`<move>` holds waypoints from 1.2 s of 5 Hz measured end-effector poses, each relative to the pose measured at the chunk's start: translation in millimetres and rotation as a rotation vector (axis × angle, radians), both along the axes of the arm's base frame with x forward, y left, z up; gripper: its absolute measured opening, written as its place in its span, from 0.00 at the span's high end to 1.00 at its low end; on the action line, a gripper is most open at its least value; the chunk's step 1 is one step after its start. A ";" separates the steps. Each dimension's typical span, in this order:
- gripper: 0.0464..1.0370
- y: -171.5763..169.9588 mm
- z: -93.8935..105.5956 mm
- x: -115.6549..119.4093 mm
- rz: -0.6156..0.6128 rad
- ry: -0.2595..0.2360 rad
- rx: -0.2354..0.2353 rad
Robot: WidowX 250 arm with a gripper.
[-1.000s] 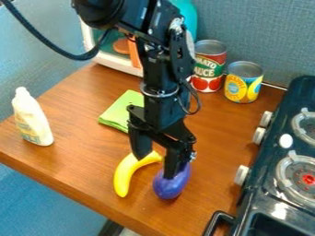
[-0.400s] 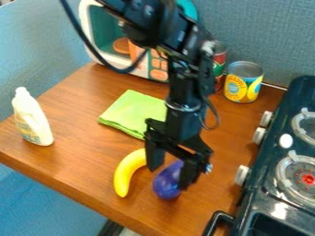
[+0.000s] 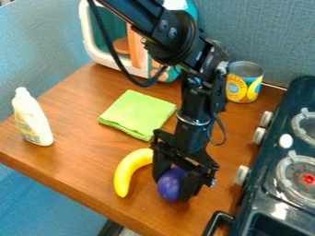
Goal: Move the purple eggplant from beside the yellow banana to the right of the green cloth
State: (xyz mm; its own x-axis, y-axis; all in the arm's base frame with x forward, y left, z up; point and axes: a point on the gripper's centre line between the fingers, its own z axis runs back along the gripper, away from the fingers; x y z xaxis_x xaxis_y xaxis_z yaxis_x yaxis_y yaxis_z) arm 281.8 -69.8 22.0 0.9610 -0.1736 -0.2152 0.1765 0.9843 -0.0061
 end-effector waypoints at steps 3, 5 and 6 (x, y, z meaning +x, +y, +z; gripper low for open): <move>0.22 2.4 28.3 -7.1 -0.020 -0.073 -0.013; 0.22 -7.9 78.5 15.9 -0.034 -0.216 0.002; 0.22 -9.9 65.7 44.5 0.015 -0.199 -0.010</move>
